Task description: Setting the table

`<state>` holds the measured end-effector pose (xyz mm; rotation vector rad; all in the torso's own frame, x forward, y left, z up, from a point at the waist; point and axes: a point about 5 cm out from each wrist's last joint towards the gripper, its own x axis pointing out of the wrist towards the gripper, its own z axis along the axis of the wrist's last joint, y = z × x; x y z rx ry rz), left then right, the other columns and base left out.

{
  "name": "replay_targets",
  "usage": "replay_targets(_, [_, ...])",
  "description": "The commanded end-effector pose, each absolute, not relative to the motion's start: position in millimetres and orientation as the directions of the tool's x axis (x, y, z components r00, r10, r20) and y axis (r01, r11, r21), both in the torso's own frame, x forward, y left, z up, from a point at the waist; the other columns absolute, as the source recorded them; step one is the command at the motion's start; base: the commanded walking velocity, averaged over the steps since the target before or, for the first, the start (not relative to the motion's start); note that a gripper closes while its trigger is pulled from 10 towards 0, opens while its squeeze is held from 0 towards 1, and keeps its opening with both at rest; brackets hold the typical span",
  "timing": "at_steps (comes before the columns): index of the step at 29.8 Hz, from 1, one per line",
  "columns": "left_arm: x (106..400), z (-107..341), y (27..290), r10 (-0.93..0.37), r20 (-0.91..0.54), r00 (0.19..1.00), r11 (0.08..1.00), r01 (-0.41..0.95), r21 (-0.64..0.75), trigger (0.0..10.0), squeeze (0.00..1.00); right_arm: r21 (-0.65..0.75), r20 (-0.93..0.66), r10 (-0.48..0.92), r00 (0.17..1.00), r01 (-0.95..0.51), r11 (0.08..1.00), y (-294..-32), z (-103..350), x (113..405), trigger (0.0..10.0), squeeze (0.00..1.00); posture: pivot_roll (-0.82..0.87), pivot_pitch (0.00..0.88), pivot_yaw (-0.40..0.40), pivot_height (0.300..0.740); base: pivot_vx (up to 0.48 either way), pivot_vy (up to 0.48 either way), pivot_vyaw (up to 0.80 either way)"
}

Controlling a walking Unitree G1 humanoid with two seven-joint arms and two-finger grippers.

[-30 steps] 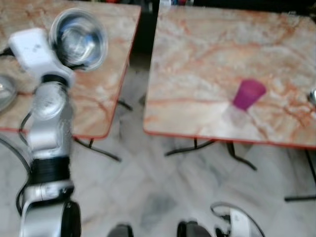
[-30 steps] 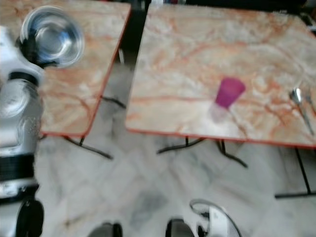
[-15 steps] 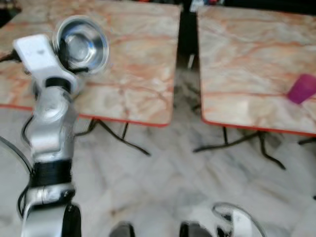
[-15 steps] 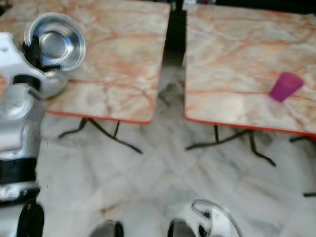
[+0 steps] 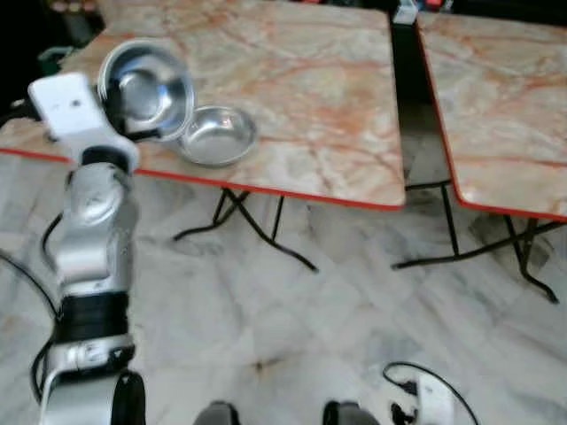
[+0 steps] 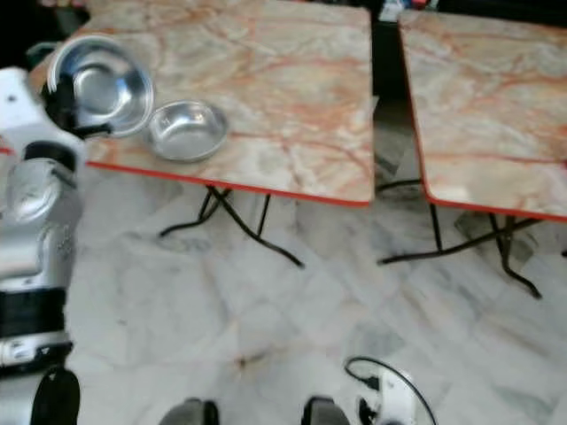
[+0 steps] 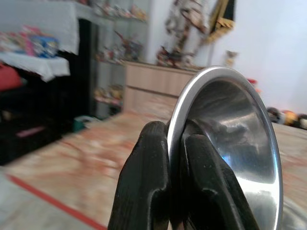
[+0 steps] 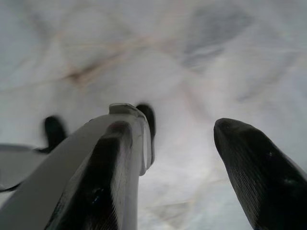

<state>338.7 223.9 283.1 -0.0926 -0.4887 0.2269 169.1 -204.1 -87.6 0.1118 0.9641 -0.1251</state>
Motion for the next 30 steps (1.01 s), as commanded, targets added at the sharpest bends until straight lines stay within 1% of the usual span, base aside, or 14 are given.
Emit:
replay_targets(1, [339.2, 288.9, 214.8, 0.208, 0.472, 0.857, 0.977, -0.162, -0.136, 10.0, 0.00, 0.014, -0.835, -0.087, 0.544, 0.179, 0.984, -214.9, -89.4, 160.8, 10.0, 0.00, 0.00, 0.203, -0.022, 0.740, 0.000, 0.480, 0.00])
replay_targets(3, [339.5, 287.7, 213.6, 0.201, 0.467, 0.861, 0.979, -0.156, -0.135, 10.0, 0.00, 0.014, -0.834, -0.088, 0.545, 0.181, 0.983, -214.9, -89.3, 160.8, 10.0, 0.00, 0.00, 0.203, -0.022, 0.740, 0.000, 0.416, 0.00])
replay_targets(9, [342.4, 280.6, 208.5, 0.167, 0.434, 0.885, 0.984, -0.120, -0.134, 10.0, 0.00, 0.011, -0.833, -0.091, 0.546, 0.181, 0.983, -215.0, -89.1, 161.2, 10.0, 0.00, 0.01, 0.203, -0.023, 0.740, 0.000, 0.000, 0.00])
replay_targets(12, [347.2, 255.4, 199.6, 0.128, 0.334, 0.934, 0.982, -0.073, -0.172, 10.0, 0.00, 0.008, -0.830, -0.095, 0.549, 0.183, 0.983, -214.8, -88.9, 161.7, 10.0, 0.00, 0.01, 0.205, -0.021, 0.740, 0.000, 0.000, 0.00])
replay_targets(19, [348.1, 251.2, 189.2, 0.095, 0.319, 0.943, 0.985, -0.043, -0.169, 10.0, 0.00, 0.004, -0.830, -0.101, 0.549, 0.188, 0.982, -215.1, -89.0, 161.4, 10.0, 0.00, 0.01, 0.206, -0.020, 0.740, 0.000, 0.000, 0.00])
replay_targets(30, [348.6, 257.6, 188.0, 0.100, 0.341, 0.935, 0.985, -0.045, -0.167, 10.0, 0.00, 0.008, -0.825, -0.101, 0.556, 0.191, 0.982, -215.3, -88.6, 161.8, 10.0, 0.00, 0.01, 0.203, -0.022, 0.740, 0.025, 0.000, 0.00])
